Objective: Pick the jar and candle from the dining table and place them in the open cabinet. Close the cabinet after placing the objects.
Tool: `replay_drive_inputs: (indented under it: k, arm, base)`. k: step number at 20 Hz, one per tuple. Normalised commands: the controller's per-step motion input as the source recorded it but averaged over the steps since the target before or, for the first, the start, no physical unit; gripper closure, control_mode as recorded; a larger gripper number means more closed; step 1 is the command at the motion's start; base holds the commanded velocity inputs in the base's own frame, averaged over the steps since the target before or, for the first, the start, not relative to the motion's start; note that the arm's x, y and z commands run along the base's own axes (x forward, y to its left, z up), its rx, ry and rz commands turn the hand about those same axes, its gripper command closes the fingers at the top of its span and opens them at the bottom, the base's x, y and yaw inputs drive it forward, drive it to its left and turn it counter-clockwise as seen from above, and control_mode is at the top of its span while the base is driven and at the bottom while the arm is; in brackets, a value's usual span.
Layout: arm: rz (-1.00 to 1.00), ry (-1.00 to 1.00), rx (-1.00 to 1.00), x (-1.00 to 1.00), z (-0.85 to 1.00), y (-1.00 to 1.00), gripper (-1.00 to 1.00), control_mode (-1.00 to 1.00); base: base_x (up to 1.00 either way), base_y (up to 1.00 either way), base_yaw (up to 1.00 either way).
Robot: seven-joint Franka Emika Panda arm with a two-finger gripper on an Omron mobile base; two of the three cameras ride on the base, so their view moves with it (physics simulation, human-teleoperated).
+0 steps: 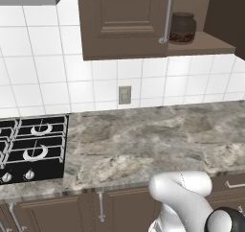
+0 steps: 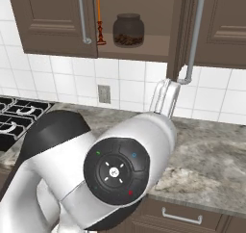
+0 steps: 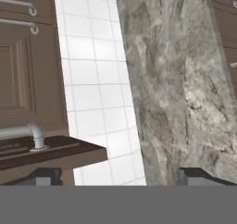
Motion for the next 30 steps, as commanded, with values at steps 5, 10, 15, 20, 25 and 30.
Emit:
replay_drive_inputs:
  k: [5, 10, 15, 20, 25, 30]
  arm:
    - [0.03, 0.00, 0.04, 0.33, -0.04, -0.21, -1.00, -1.00]
    - [0.00, -0.01, 0.00, 0.22, -0.06, -0.21, -1.00, -1.00]
    - [0.00, 0.00, 0.00, 0.27, -0.12, -0.13, -1.00, -1.00]
    - [0.01, 0.00, 0.00, 0.35, -0.05, -0.11, -1.00, -1.00]
    - [0.01, 0.00, 0.02, 0.36, 0.00, -0.19, -1.00, -1.00]
    - [0.02, 0.00, 0.04, 0.21, 0.00, -0.22, -1.00, -1.00]
  base:
    - [0.00, 0.00, 0.00]
    - [0.00, 0.00, 0.00]
    - [0.00, 0.00, 0.00]
    - [0.00, 0.00, 0.00]
    - [0.00, 0.00, 0.00]
    - [0.00, 0.00, 0.00]
